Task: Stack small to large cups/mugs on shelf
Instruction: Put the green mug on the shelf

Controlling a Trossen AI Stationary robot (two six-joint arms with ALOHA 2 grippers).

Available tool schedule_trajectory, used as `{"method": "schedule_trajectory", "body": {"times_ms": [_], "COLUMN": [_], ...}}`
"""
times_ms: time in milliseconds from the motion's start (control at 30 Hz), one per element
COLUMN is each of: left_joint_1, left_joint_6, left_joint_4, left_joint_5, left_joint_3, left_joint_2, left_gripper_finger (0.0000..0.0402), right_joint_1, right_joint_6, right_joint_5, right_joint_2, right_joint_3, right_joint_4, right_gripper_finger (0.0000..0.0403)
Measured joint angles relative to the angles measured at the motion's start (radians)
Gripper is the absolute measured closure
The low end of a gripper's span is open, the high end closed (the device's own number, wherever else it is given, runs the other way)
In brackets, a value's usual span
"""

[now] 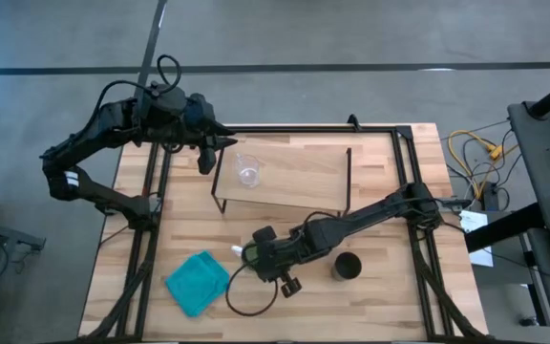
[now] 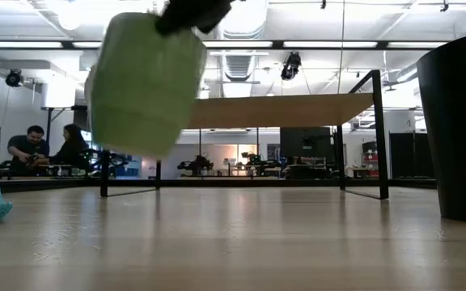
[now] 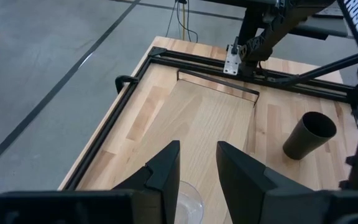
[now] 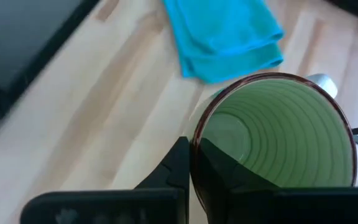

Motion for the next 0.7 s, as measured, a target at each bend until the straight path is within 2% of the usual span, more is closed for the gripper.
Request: {"method": "schedule_trajectory", "body": {"times_ms": [167,433,700], "left_joint_1": [0.0,0.0,0.0], "left_joint_6": [0.0,0.0,0.0], "left_joint_4": [0.001,0.0,0.0], "left_joint_5": [0.0,0.0,0.0], "left_joint_3": [0.0,-0.003,-0.004], "left_joint_2": [0.0,0.0,0.001], "left_gripper_finger": [0.0311,0.0311,0.0311], "right_joint_1": [0.001,-0.011,-0.078], "right_joint_6": [0.104,0.228,0.36], "right_joint_5": [0.063,0.269,0.288], "right_joint_2": [0.0,0.0,-0.009], "right_joint_3": [0.114,0.353,0.524], "right_joint_4": [-0.107,-0.493,-0.702], "right_gripper_finger": [0.0391,0.0391,0.0391]}}
